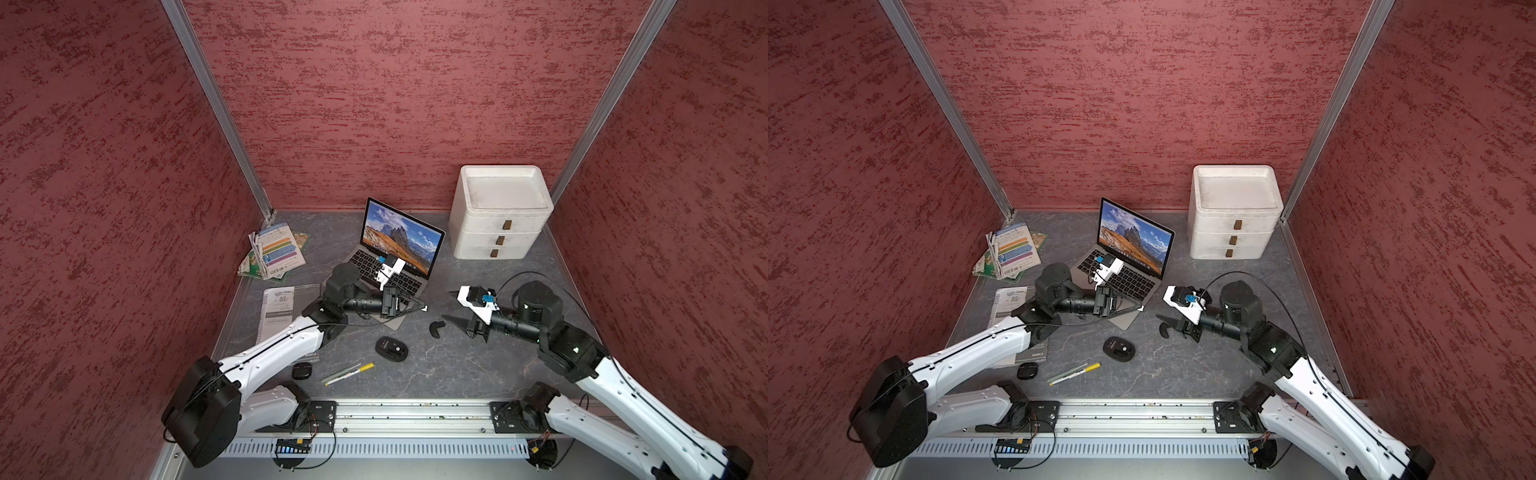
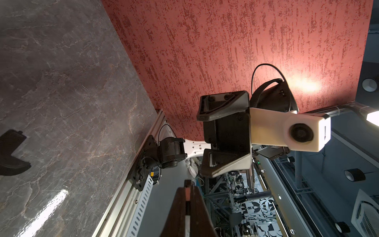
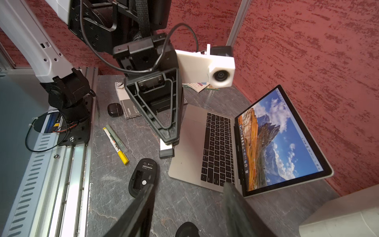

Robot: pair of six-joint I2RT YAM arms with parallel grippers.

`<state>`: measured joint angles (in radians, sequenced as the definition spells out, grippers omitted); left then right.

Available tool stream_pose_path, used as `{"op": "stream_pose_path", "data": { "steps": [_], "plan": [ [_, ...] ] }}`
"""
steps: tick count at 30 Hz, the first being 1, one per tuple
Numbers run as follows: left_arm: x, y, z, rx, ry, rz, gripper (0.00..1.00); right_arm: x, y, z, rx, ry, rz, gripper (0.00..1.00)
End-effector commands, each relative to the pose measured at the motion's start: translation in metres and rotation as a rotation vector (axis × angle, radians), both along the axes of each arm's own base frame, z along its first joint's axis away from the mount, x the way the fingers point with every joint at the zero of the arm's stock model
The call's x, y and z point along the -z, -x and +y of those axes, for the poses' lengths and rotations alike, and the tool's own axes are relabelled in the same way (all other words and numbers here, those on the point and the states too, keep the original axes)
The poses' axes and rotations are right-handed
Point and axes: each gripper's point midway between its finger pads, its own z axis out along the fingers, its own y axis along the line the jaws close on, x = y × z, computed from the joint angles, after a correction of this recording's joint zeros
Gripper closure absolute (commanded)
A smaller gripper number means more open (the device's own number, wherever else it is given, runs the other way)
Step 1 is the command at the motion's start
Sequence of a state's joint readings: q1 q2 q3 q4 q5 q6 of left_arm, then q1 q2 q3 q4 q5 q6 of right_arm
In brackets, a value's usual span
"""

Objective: Insert the wireless mouse receiver into the laptop
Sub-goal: Pick up the USB plug at the center of the board.

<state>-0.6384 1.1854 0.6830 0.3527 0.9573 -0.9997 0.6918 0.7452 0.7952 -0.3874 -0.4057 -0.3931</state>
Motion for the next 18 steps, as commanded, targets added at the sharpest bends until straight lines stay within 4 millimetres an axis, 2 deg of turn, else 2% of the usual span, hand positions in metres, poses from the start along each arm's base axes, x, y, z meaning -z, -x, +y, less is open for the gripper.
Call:
{"op": "stream_pose_path", "data": {
  "steps": [1, 10, 18],
  "plan": [
    [-0.002, -0.003, 0.0, 0.005, -0.018, -0.03, 1.0, 0.014, -0.002, 0.001, 0.033, 0.076, 0.067, 0.48],
    [-0.003, -0.002, 0.0, 0.002, -0.016, -0.017, 1.0, 0.02, -0.006, 0.027, 0.066, 0.155, 0.016, 0.49],
    [-0.002, -0.002, -0.001, 0.005, -0.015, -0.01, 1.0, 0.006, -0.005, 0.032, 0.087, 0.108, -0.052, 0.54]
  ]
}}
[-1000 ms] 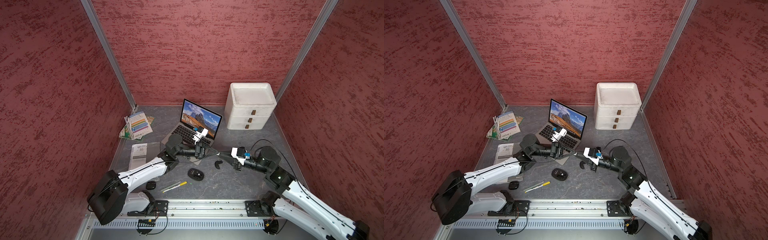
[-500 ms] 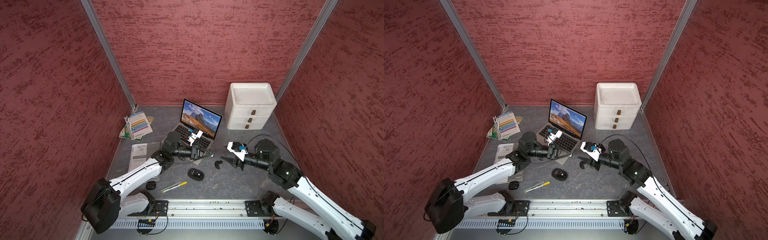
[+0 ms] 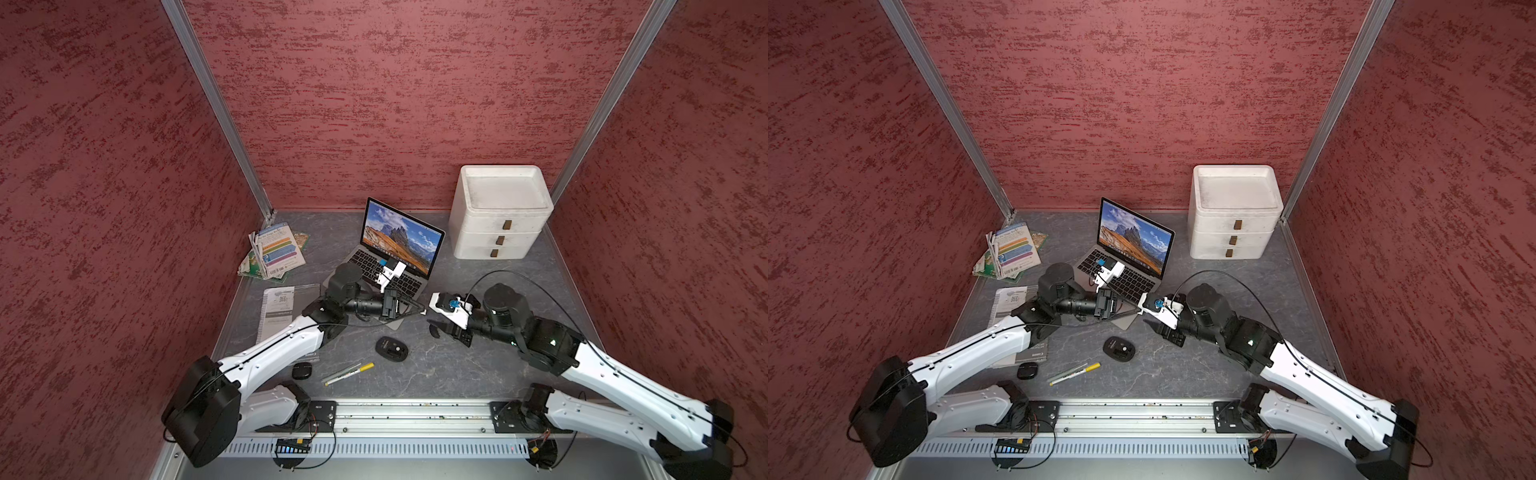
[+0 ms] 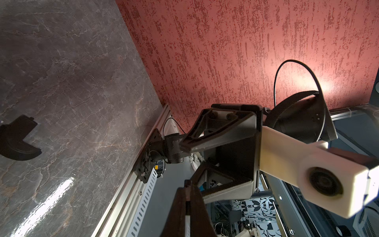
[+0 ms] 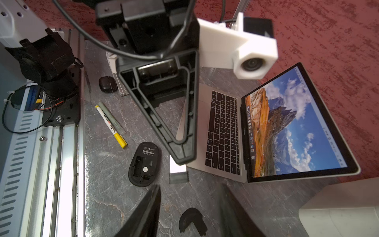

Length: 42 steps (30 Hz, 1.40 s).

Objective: Insert the wireless mouse receiver into the laptop
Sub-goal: Pick up the USB plug at the center of the board.

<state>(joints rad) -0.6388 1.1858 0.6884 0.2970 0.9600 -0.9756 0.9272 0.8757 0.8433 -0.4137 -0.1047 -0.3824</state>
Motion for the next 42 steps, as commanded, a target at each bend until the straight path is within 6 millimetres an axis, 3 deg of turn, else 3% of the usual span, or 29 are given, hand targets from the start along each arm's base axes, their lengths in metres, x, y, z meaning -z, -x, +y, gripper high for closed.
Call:
{"op": "stream_pose_path", "data": {
  "steps": [1, 8, 34, 42],
  "plan": [
    [-0.009, -0.003, -0.001, 0.0, 0.015, -0.026, 1.0, -0.019, -0.004, 0.002, 0.027, -0.044, -0.057, 0.55],
    [-0.01, -0.003, -0.002, -0.002, 0.02, -0.024, 1.0, -0.008, 0.002, 0.005, -0.015, -0.004, -0.033, 0.61],
    [-0.008, 0.002, -0.005, 0.021, 0.015, -0.006, 1.0, -0.012, 0.007, 0.013, -0.068, -0.004, -0.04, 0.79],
    [-0.006, 0.001, -0.006, 0.018, 0.011, -0.007, 1.0, -0.004, 0.002, 0.01, -0.041, 0.026, -0.041, 0.91]
  ]
}}
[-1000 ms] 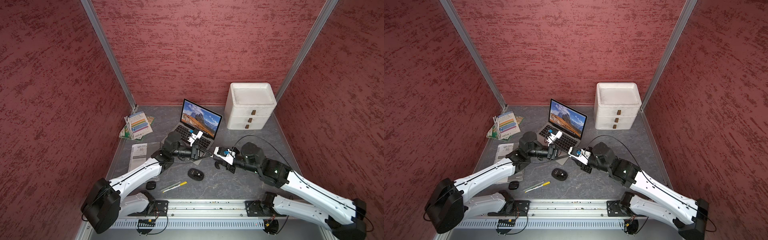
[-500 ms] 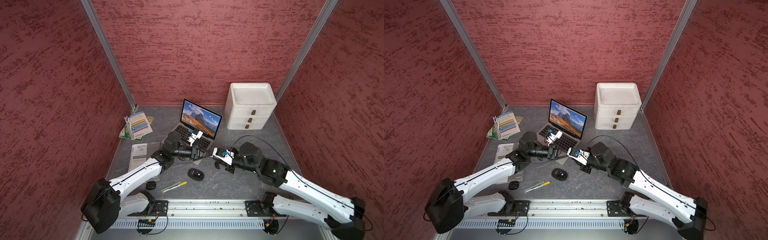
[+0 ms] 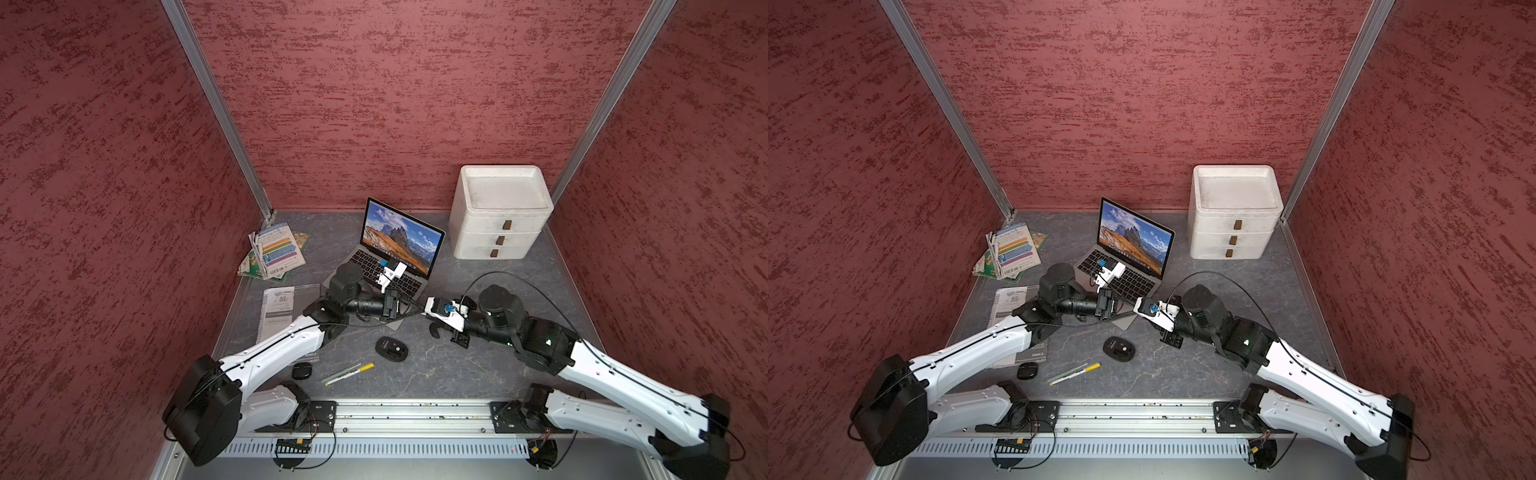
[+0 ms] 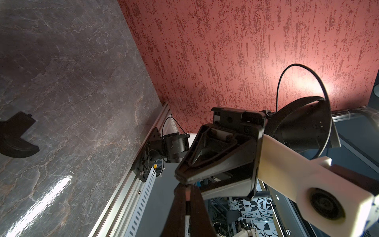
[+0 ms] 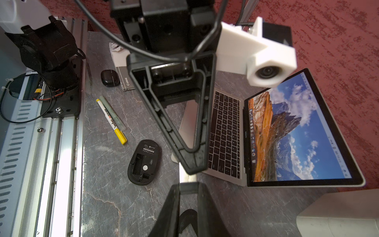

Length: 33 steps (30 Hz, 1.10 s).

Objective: Insert the wireless mouse receiver into the laptop
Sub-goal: Pick up the USB plug at the center of the board, then insert the USB plug into the USB port.

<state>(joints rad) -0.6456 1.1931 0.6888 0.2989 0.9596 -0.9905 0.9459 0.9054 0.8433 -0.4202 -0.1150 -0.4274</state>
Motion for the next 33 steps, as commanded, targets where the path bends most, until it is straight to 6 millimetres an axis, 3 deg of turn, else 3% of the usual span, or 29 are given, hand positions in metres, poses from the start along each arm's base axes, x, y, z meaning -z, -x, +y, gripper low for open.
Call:
{"op": "stream_pose_path", "data": {
  "steps": [1, 4, 6, 8, 13, 19, 21, 27, 33],
  "plan": [
    [-0.007, -0.002, -0.004, 0.003, 0.012, -0.029, 0.91, -0.011, -0.006, 0.002, 0.026, -0.006, -0.032, 0.92],
    [-0.004, -0.019, 0.008, -0.083, -0.001, -0.044, 0.34, 0.005, -0.016, -0.003, 0.09, 0.042, -0.008, 0.94],
    [0.006, -0.036, 0.025, -0.177, -0.038, -0.048, 0.16, 0.025, -0.03, -0.006, 0.148, 0.073, 0.04, 0.95],
    [0.023, -0.062, 0.054, -0.32, -0.111, -0.046, 0.1, 0.045, -0.048, -0.013, 0.219, 0.086, 0.105, 0.97],
    [0.075, -0.125, 0.126, -0.595, -0.378, -0.054, 0.06, 0.094, -0.098, -0.02, 0.399, 0.079, 0.244, 1.0],
    [0.118, -0.211, 0.193, -0.768, -0.584, -0.052, 0.07, 0.163, -0.143, -0.021, 0.551, 0.105, 0.393, 1.0],
    [0.131, -0.233, 0.203, -0.781, -0.658, -0.057, 0.07, 0.171, -0.16, -0.024, 0.603, 0.101, 0.422, 1.0],
    [0.162, -0.287, 0.215, -0.768, -0.747, -0.055, 0.05, 0.203, -0.18, -0.028, 0.642, 0.167, 0.496, 1.0],
    [0.181, -0.323, 0.213, -0.726, -0.74, -0.038, 0.05, 0.219, -0.196, -0.03, 0.672, 0.197, 0.505, 1.0]
  ]
}}
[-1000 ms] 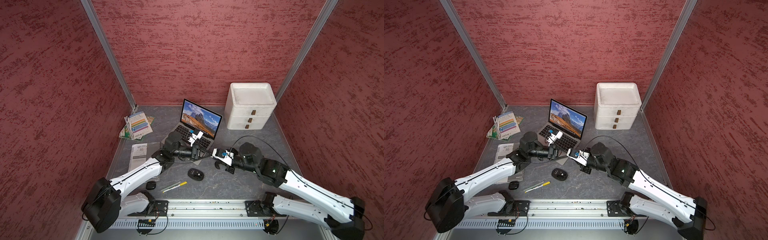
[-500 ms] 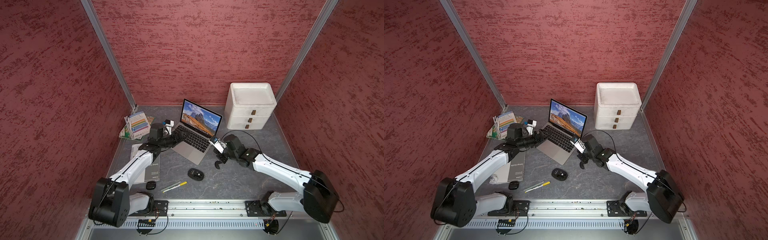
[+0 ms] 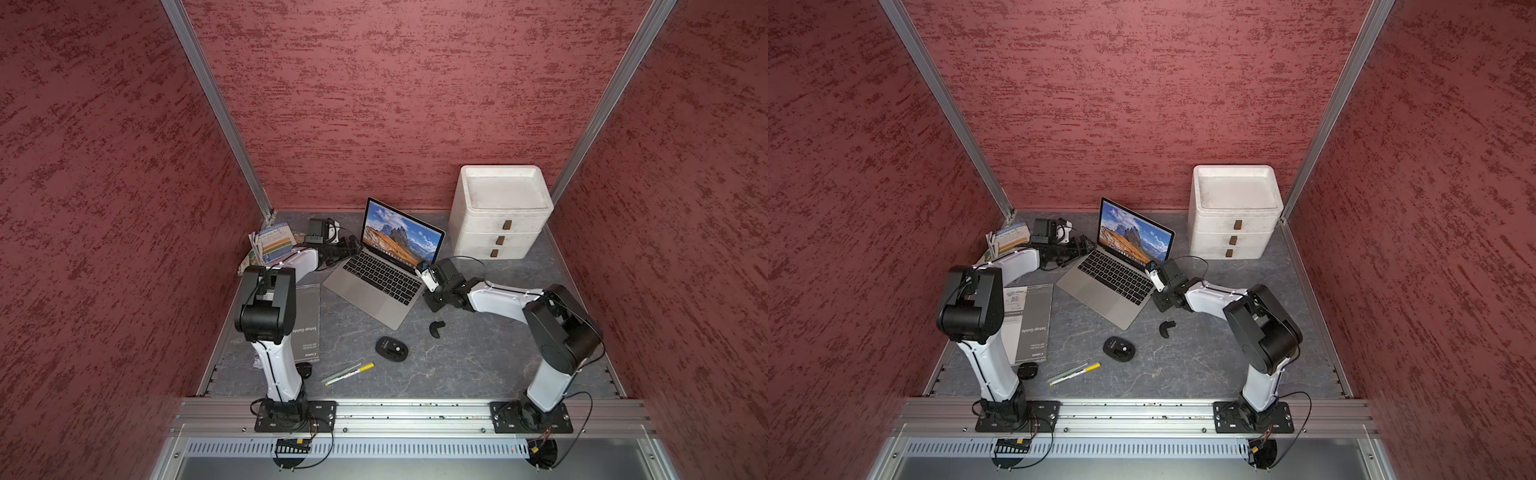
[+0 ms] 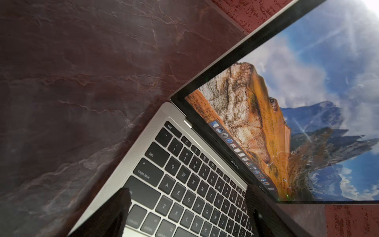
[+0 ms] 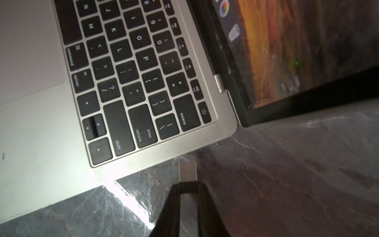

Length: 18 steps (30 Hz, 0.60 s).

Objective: Insert the wireless mouse receiver into the laptop
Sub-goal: Insert the USB plug into the USB port.

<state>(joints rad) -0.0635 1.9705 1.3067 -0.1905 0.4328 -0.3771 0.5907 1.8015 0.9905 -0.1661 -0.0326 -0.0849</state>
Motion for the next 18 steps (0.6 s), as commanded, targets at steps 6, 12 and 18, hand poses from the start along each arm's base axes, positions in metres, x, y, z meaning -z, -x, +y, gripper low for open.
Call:
{"op": "stream_pose_path", "data": {
  "steps": [6, 12, 18],
  "plan": [
    [0.01, -0.024, 0.0, 0.059, 0.012, 0.013, 0.04, 0.01, -0.015, -0.006, 0.072, 0.022, 0.019, 1.0],
    [0.021, -0.027, -0.002, 0.098, 0.032, 0.053, 0.05, 0.012, -0.011, 0.0, 0.028, -0.008, 0.016, 1.0],
    [0.029, -0.026, -0.007, 0.142, 0.055, 0.079, 0.12, 0.004, -0.013, 0.005, -0.004, -0.039, -0.033, 1.0]
  ]
}}
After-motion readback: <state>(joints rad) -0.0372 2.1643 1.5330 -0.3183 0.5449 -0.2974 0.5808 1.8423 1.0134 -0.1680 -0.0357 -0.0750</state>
